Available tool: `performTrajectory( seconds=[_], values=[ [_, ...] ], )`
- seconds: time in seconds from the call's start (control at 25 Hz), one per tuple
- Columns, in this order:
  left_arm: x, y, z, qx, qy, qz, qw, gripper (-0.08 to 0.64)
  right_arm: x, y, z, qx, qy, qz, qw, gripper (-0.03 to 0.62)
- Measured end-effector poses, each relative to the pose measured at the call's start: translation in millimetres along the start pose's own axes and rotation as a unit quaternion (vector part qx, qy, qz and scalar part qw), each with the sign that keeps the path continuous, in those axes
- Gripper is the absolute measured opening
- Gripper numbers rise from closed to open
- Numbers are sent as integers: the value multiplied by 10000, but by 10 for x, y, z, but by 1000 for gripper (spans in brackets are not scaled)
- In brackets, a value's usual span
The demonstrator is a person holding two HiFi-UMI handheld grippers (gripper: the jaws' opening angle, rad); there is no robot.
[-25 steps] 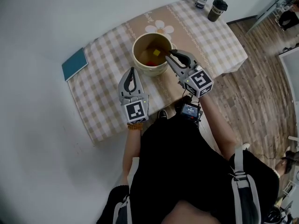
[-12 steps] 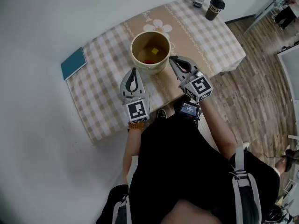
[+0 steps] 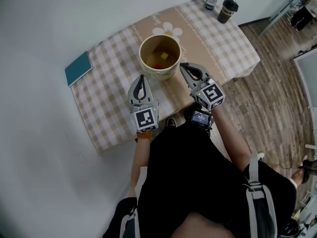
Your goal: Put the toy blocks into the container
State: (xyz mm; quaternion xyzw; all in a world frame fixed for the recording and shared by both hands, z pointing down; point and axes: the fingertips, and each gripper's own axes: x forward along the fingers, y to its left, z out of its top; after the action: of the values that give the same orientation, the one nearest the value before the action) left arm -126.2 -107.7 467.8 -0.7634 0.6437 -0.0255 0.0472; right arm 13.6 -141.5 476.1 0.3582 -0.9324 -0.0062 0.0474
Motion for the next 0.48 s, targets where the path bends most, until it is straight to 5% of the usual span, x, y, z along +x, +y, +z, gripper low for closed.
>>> performTrajectory(
  seconds=[0.48],
  values=[
    [40,75,-80,-13,73,26,10000,-2,54,-56,-33,73,-43,74,9999,-2]
  ],
)
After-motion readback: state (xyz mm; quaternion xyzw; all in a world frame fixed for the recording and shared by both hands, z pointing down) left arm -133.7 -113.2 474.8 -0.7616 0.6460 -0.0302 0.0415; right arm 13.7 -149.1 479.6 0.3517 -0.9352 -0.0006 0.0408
